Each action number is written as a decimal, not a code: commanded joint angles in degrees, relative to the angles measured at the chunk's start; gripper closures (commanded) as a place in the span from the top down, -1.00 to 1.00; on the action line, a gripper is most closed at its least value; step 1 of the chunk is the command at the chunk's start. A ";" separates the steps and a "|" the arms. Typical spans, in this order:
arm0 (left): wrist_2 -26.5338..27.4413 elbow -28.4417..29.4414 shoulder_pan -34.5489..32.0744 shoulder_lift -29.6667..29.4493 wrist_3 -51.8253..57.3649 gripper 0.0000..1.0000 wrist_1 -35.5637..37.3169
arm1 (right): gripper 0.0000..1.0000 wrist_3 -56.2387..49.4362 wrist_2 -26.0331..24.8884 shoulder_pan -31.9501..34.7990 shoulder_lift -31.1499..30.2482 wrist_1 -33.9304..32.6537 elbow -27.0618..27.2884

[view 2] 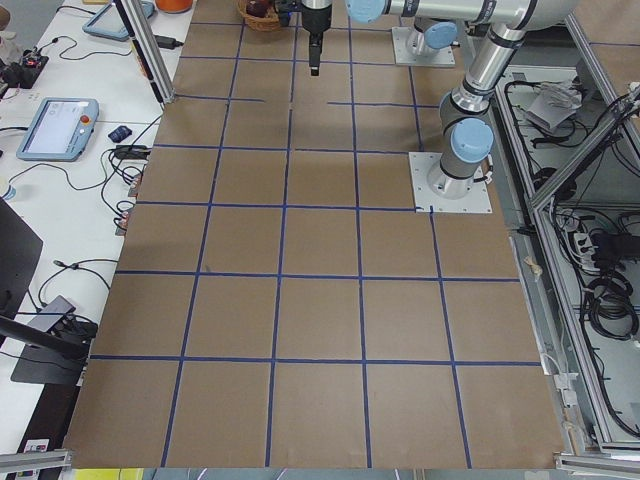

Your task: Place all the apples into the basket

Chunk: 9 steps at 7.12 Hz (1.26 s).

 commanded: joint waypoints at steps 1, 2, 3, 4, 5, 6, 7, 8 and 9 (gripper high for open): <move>-0.01 0.06 0.00 0.00 0.00 1.00 0.00 | 1.00 -3.24 3.09 -0.30 -3.60 -0.09 3.99; -0.01 0.06 0.00 0.00 0.00 1.00 0.00 | 1.00 -3.25 3.38 -0.30 -3.69 0.17 3.90; -0.01 0.06 0.00 0.00 0.00 1.00 0.00 | 1.00 -3.25 3.47 -0.39 -3.69 0.95 3.82; -0.01 0.06 0.00 0.00 0.00 1.00 0.00 | 1.00 -3.25 2.86 -0.91 -3.69 0.88 3.73; -0.01 0.06 0.00 0.00 0.00 1.00 0.00 | 1.00 -3.33 2.50 -2.31 -3.69 1.22 3.38; -0.01 0.06 0.00 0.00 0.00 1.00 0.00 | 1.00 -3.42 2.76 -3.63 -3.95 1.14 3.03; -0.01 0.06 0.00 0.00 0.00 1.00 0.00 | 1.00 -3.33 2.42 -4.51 -4.04 1.49 2.94; 0.08 0.06 0.00 0.00 0.00 1.00 0.00 | 1.00 -3.42 2.59 -4.52 -4.04 1.66 2.94; -0.01 0.06 0.00 0.00 0.00 1.00 0.00 | 1.00 -3.42 2.67 -4.52 -4.04 1.67 2.94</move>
